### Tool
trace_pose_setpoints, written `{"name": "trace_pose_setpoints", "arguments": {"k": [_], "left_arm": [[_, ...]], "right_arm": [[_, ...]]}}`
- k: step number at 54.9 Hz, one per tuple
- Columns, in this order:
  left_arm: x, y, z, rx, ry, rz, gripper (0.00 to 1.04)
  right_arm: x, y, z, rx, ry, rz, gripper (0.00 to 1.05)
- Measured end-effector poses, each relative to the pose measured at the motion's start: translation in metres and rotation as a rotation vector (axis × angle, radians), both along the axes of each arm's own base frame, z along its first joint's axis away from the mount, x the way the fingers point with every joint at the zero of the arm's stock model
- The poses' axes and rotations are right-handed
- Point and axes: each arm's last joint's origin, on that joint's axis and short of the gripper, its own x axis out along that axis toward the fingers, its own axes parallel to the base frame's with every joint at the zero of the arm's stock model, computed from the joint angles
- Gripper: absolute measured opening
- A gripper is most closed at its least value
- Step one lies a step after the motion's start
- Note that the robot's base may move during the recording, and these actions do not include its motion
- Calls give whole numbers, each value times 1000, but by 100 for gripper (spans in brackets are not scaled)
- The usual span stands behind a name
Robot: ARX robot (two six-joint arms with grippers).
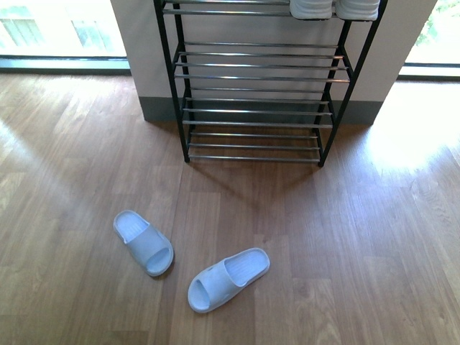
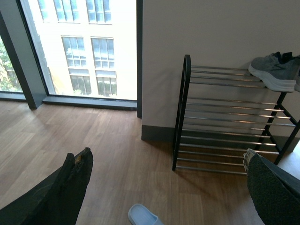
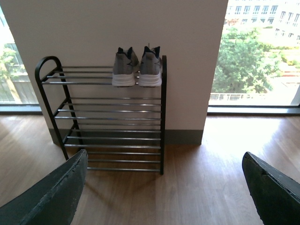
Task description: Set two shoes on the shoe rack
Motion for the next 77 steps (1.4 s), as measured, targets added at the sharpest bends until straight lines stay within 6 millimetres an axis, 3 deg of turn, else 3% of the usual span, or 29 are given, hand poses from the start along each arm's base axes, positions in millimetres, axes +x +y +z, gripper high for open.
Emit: {"name": "trace_pose_setpoints", "arguments": {"k": [77], "left_arm": [[0, 0, 0, 0, 0, -2, 95]], "right_arm": [[0, 0, 0, 0, -1, -2, 96]]}}
